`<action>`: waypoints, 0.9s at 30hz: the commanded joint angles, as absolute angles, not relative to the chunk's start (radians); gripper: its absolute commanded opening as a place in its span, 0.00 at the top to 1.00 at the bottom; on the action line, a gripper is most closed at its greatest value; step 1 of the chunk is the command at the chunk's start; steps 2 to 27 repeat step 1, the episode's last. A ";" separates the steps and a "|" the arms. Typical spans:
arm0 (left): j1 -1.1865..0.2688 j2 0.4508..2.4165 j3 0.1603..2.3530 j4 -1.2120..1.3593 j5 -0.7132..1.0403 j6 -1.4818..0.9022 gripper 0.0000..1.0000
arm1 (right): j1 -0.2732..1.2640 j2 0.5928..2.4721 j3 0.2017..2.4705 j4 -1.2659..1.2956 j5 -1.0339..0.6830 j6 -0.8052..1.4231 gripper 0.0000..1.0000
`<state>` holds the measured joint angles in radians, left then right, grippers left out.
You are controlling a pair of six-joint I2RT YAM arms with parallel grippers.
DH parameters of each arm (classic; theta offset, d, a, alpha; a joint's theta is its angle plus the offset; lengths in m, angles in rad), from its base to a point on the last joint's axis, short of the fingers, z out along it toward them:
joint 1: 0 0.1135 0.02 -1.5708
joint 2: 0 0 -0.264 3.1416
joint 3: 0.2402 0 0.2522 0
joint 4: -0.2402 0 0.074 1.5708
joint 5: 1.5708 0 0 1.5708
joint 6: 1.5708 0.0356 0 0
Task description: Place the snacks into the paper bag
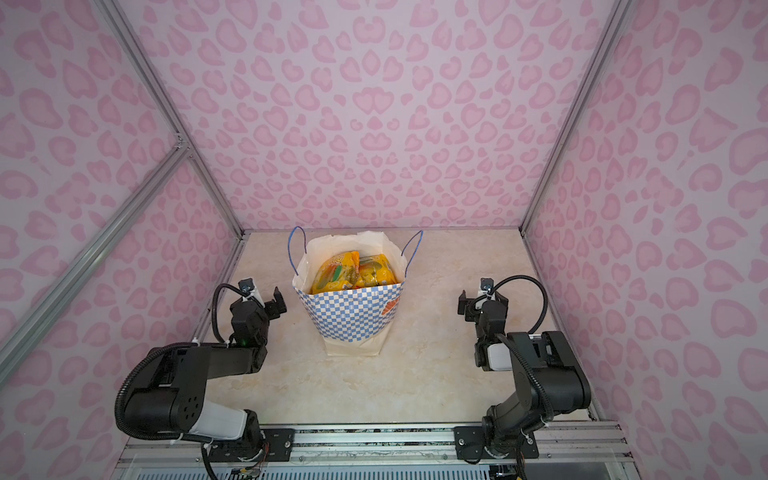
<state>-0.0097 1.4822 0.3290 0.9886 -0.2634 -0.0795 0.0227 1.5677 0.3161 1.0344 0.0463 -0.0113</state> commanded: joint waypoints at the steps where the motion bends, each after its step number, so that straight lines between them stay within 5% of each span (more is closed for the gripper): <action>1: -0.009 1.473 0.321 0.997 -0.212 -0.071 0.03 | 0.021 1.569 0.317 1.068 0.052 -0.009 0.00; 27: -0.009 1.473 0.321 0.997 -0.212 -0.071 0.03 | 0.021 1.569 0.317 1.068 0.052 -0.009 0.00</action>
